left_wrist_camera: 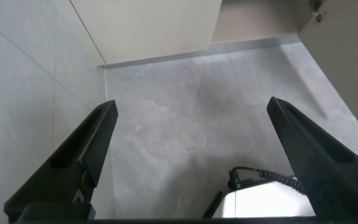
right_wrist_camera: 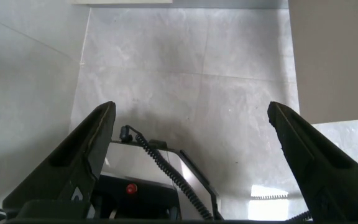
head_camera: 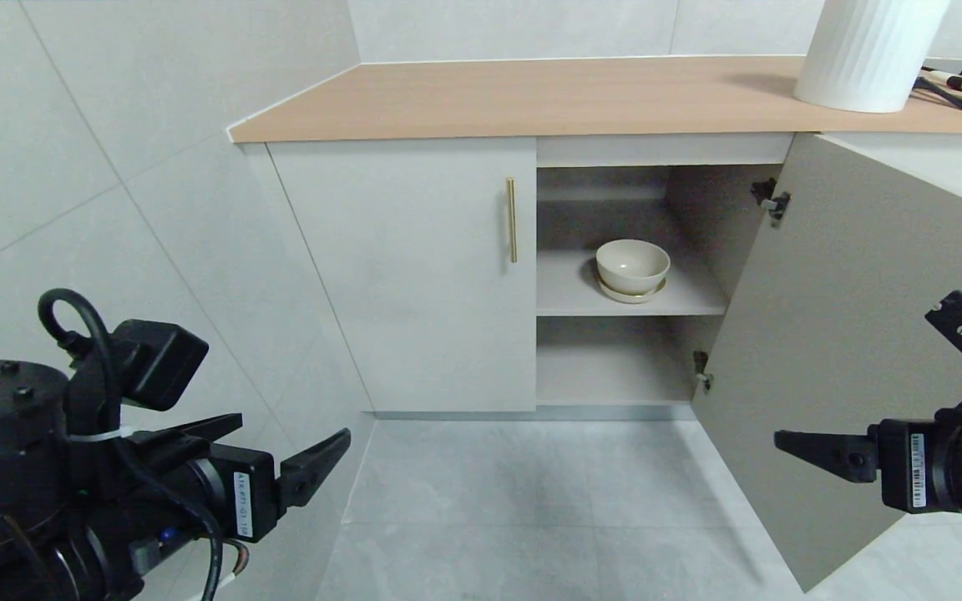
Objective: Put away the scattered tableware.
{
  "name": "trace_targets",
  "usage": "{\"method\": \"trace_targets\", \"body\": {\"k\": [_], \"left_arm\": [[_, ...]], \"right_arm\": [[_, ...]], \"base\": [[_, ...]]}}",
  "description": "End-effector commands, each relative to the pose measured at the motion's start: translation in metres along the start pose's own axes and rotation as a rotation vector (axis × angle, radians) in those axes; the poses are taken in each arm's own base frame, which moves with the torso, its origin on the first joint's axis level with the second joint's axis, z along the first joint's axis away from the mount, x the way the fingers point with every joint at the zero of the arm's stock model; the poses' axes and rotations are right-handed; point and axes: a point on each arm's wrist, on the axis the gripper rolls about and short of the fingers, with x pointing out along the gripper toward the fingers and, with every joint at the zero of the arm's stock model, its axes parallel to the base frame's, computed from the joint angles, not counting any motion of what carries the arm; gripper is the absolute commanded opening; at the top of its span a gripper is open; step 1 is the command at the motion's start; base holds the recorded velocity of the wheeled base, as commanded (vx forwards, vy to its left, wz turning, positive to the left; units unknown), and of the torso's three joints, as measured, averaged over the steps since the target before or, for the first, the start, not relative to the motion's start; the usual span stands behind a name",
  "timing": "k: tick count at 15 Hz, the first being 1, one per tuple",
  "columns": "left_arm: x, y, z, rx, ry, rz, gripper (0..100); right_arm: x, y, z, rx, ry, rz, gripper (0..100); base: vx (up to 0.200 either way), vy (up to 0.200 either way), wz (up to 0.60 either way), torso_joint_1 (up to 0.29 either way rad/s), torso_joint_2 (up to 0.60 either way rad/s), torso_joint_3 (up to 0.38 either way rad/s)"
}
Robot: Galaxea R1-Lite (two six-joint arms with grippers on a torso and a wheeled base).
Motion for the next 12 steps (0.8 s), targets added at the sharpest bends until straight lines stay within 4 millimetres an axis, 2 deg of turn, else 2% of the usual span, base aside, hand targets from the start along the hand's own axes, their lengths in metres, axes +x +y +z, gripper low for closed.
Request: {"method": "trace_targets", "body": {"k": [1, 4, 12], "left_arm": [[0.0006, -0.0003, -0.0002, -0.001, 0.002, 0.0, 100], [0.0016, -0.0005, -0.0006, 0.003, 0.006, 0.004, 100], [0.0019, -0.0006, -0.001, 0.004, 0.008, 0.004, 100]], "right_arm": [[0.0008, 0.0001, -0.0006, -0.002, 0.005, -0.001, 100], [0.0012, -0.0002, -0.0017, -0.002, 0.008, -0.003, 100], [0.0002, -0.0007, -0.0021, -0.002, 0.007, -0.004, 100]], "base": [[0.0, 0.0, 0.0, 0.0, 0.0, 0.0], [0.0, 0.0, 0.0, 0.0, 0.0, 0.0], [0.0, -0.2, 0.0, 0.002, 0.0, 0.001]]}}
